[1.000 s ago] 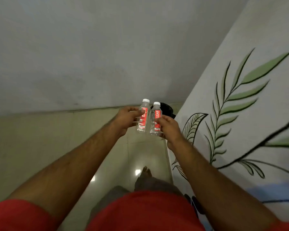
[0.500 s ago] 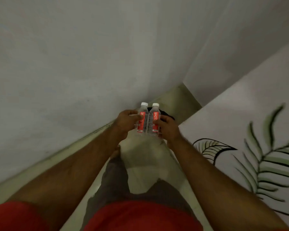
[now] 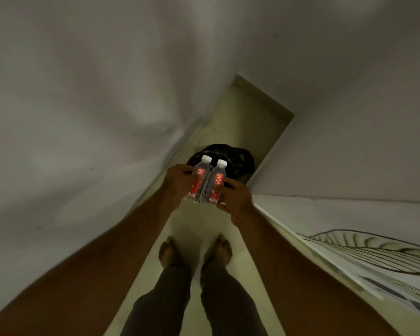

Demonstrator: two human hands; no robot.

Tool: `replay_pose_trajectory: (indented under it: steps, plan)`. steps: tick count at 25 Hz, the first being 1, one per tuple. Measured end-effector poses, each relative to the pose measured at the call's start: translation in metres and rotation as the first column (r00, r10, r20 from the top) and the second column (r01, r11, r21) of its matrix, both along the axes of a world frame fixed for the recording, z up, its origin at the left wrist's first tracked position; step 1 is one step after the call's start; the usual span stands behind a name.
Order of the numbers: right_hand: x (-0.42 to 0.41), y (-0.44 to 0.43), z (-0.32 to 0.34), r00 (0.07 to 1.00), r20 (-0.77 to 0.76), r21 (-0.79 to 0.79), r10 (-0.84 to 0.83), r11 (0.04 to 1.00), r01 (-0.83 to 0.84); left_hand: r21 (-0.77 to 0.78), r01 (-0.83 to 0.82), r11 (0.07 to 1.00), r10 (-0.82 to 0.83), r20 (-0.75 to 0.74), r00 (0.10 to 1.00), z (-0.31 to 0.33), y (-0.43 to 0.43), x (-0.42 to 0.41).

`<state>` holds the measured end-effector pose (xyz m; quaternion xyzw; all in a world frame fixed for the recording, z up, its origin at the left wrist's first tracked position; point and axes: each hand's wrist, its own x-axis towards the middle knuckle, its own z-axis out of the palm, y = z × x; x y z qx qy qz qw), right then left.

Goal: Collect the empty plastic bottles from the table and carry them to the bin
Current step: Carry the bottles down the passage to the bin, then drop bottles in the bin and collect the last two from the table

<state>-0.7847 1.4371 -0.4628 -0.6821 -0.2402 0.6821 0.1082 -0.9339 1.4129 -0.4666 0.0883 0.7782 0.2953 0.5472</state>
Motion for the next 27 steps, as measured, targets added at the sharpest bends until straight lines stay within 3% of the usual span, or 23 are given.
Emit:
replay_pose_trajectory:
  steps: [6,9,11,14,17,22,27]
  plan:
    - [-0.007,0.027,-0.136,0.996,0.041,-0.047,-0.084,0.995,0.086,-0.04,0.135,0.99,-0.133,0.045,0.99,-0.123,0.042,0.005]
    - [-0.005,0.028,-0.176,0.988,0.133,-0.042,-0.077,0.996,0.083,-0.139,0.275,0.951,-0.285,-0.062,0.956,-0.162,0.041,0.015]
    - [-0.006,0.025,-0.168,0.987,0.122,-0.054,-0.107,0.992,0.115,-0.149,0.291,0.945,-0.31,-0.121,0.943,-0.151,0.037,0.022]
    - [-0.005,0.014,-0.127,0.98,0.053,-0.079,-0.192,0.977,0.196,-0.048,0.143,0.988,-0.143,0.003,0.99,-0.11,0.027,0.028]
    - [-0.002,0.003,-0.049,0.939,0.02,-0.077,-0.343,0.936,0.343,0.001,0.127,0.992,-0.127,0.011,0.992,-0.045,0.015,0.03]
    - [0.008,-0.034,0.09,0.925,0.027,0.018,-0.38,0.925,0.38,0.139,0.349,0.927,-0.344,-0.059,0.937,0.074,-0.005,0.039]
    - [0.041,-0.1,0.216,0.804,-0.04,0.2,-0.593,0.784,0.588,0.206,0.635,0.745,-0.608,-0.181,0.773,0.196,-0.044,0.074]
